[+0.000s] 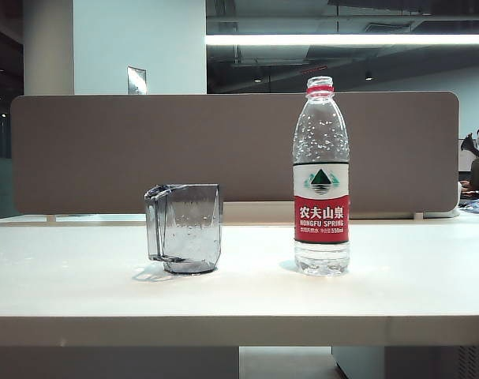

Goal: Pick up the mineral water bottle on the table and pour water into the mug until it's full.

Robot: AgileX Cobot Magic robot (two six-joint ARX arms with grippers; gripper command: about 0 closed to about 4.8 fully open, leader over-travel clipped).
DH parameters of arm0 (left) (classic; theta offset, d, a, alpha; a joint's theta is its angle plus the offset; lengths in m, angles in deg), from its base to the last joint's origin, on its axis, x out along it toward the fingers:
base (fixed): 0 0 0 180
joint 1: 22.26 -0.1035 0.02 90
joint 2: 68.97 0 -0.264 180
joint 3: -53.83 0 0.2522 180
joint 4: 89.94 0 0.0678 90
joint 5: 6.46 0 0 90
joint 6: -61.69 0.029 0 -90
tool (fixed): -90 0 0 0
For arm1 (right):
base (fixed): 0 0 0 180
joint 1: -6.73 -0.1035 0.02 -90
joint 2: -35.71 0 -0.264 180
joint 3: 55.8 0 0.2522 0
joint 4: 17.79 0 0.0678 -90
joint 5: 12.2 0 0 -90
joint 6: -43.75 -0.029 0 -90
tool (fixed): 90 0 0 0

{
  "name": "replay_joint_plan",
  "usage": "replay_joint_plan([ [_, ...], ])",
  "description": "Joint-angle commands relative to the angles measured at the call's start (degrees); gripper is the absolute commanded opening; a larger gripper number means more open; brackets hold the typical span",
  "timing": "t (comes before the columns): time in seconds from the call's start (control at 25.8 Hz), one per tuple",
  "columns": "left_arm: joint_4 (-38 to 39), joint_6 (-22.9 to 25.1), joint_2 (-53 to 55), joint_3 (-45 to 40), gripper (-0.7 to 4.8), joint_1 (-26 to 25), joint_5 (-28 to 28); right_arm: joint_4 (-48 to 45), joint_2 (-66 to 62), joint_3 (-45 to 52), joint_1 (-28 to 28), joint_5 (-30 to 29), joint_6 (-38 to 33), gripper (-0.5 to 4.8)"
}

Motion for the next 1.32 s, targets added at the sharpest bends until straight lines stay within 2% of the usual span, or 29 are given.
replay_joint_plan([
  [0.04, 8.26, -0.11, 7.26, 8.04, -0.05, 4.5, -0.24, -0.63, 0.07, 0.42, -0.09, 0.09, -0.17, -0.05],
  [0.16, 11.45, -0.11, 13.35, 15.28, -0.05, 9.03, -0.24, -0.63, 0.07, 0.42, -0.07, 0.09, -0.17, -0.05],
  [0.23, 9.18, -0.11, 17.44, 20.17, -0.05, 12.26, -0.26, -0.63, 0.07, 0.42, -0.09, 0.09, -0.17, -0.05],
  [0.35, 6.78, 0.0, 20.48, 24.0, -0.05, 14.16, -0.22, -0.63, 0.07, 0.42, -0.04, 0.09, -0.17, -0.05],
  [0.66, 6.51, -0.11, 23.45, 28.15, -0.05, 18.73, 0.61, -0.63, 0.07, 0.42, -0.02, 0.09, -0.17, -0.05],
  [0.7, 6.54, -1.16, 23.45, 28.22, -0.05, 19.85, -0.46, -0.63, 0.07, 0.42, -0.02, 0.09, -0.17, -0.05],
  [0.81, 7.21, -6.01, 23.34, 28.65, -0.05, 21.27, -9.81, -0.63, 0.07, 0.42, -0.02, 0.09, -0.17, -0.05],
  [0.89, 6.86, -6.54, 23.34, 28.72, -0.05, 21.51, -17.27, -0.63, 0.07, 0.42, -0.02, 0.11, -0.17, -0.05],
  [0.97, 6.54, -6.01, 23.34, 28.72, -0.05, 21.51, -22.14, -0.63, 0.07, 0.42, -0.02, 0.09, -0.17, -0.05],
  [1.12, 6.49, -6.14, 23.37, 28.72, -0.05, 21.49, -22.97, -0.63, 0.07, 0.42, -0.02, 0.09, -0.17, -0.05],
  [1.32, 6.51, -5.92, 23.37, 28.72, -0.05, 21.46, -19.8, -0.63, 0.07, 0.42, -0.02, 0.09, -0.17, -0.05],
])
